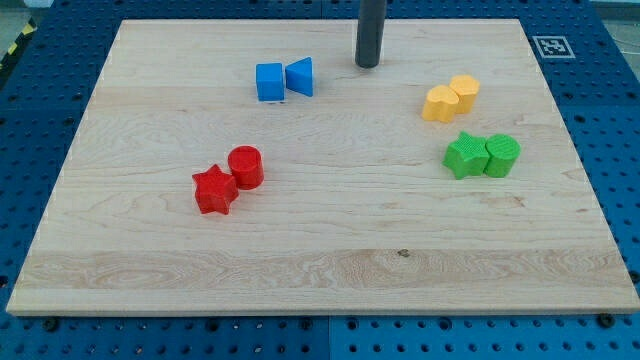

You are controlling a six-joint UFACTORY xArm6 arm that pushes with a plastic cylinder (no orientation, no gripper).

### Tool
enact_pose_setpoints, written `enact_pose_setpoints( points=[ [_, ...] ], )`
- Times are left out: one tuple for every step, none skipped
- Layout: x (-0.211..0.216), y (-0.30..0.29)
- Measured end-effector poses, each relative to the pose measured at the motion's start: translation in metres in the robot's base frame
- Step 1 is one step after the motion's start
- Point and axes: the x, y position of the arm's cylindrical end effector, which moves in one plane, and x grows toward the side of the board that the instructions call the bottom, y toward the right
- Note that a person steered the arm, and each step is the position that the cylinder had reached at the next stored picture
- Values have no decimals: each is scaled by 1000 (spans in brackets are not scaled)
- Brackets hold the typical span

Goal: Move the yellow blocks to the top of the green blocks

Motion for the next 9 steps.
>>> enact_pose_setpoints(
  points=[
    [0,17],
    [18,42],
    [33,63],
    [58,80],
    [71,83],
    [84,83],
    [100,88],
    [100,88],
    [103,91]
  ],
)
